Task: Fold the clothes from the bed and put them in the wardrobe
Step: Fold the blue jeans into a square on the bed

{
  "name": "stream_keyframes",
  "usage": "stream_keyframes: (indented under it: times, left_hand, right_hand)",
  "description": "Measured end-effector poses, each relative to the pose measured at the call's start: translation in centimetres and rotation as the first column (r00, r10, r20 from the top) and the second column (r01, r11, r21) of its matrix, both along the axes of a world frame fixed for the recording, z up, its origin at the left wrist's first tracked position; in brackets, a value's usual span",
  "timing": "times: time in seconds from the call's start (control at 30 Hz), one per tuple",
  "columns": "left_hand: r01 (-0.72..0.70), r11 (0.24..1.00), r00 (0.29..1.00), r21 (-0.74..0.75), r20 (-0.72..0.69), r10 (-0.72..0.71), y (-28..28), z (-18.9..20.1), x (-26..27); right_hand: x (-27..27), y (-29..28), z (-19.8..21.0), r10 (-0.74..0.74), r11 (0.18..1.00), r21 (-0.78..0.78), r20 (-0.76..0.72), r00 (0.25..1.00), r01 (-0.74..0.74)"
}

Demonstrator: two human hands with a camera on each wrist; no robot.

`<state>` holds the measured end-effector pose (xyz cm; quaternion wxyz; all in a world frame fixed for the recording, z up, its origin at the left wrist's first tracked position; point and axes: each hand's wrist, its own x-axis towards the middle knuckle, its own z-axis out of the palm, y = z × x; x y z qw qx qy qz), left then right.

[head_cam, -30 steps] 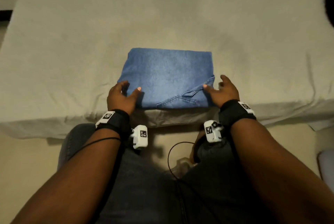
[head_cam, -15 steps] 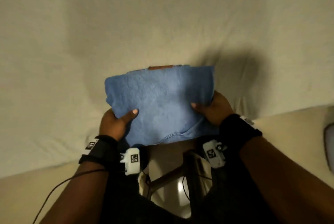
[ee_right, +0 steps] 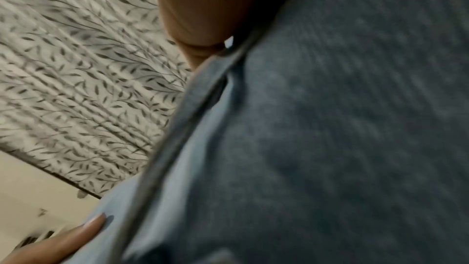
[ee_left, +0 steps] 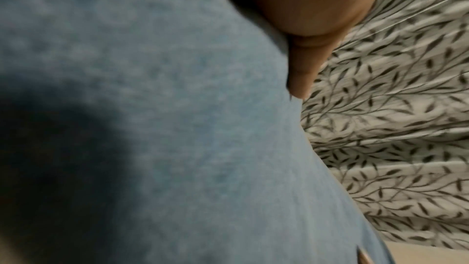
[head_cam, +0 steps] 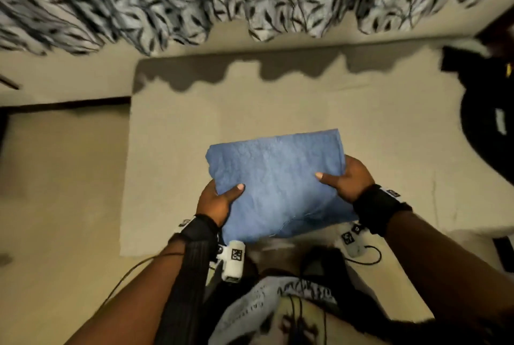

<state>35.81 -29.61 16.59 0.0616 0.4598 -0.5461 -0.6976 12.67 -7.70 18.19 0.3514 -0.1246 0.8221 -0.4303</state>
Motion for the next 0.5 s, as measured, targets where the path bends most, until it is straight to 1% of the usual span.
stream_keyframes:
  times: [0.07, 0.2, 0.27, 0.33, 0.37, 0.43, 0.5]
  left_hand:
    - [-0.061, 0.998, 0.996, -0.004, -0.060, 0.060, -2.5, 3.0, 1.3]
    - [-0.195, 0.980, 0.968, -0.044, -0.170, 0.185, -5.9, 6.9, 3.8]
    - [-0.270, 0.962, 0.944, -0.049, -0.210, 0.255, -6.6, 8.3, 5.1]
    - [-0.376, 0.925, 0.904, -0.049, -0.242, 0.354, -6.9, 9.4, 6.6]
    - [-0.432, 0.901, 0.876, -0.047, -0.260, 0.406, -6.8, 9.7, 7.4]
    - [-0.521, 0.853, 0.824, -0.043, -0.286, 0.489, -6.2, 10.5, 8.6]
    - [-0.606, 0.795, 0.761, -0.034, -0.316, 0.567, -5.2, 11.2, 9.8]
  right_hand:
    - [0.1, -2.5, 3.4, -0.001, 0.997, -0.079, -0.027, 1.000, -0.001]
    - [1.1, -7.4, 6.6, 0.042, 0.973, -0.225, -0.084, 0.996, -0.060]
    - [1.8, -9.6, 7.9, 0.098, 0.947, -0.299, -0.088, 0.991, -0.120]
    - [1.9, -11.6, 9.3, 0.199, 0.909, -0.354, -0.092, 0.976, -0.219]
    - [1.8, -12.5, 9.8, 0.274, 0.879, -0.380, -0.091, 0.958, -0.287]
    - [0.9, -14.1, 10.5, 0.441, 0.803, -0.396, -0.107, 0.891, -0.445]
    - [0.7, -15.4, 10.6, 0.586, 0.711, -0.370, -0.158, 0.795, -0.598]
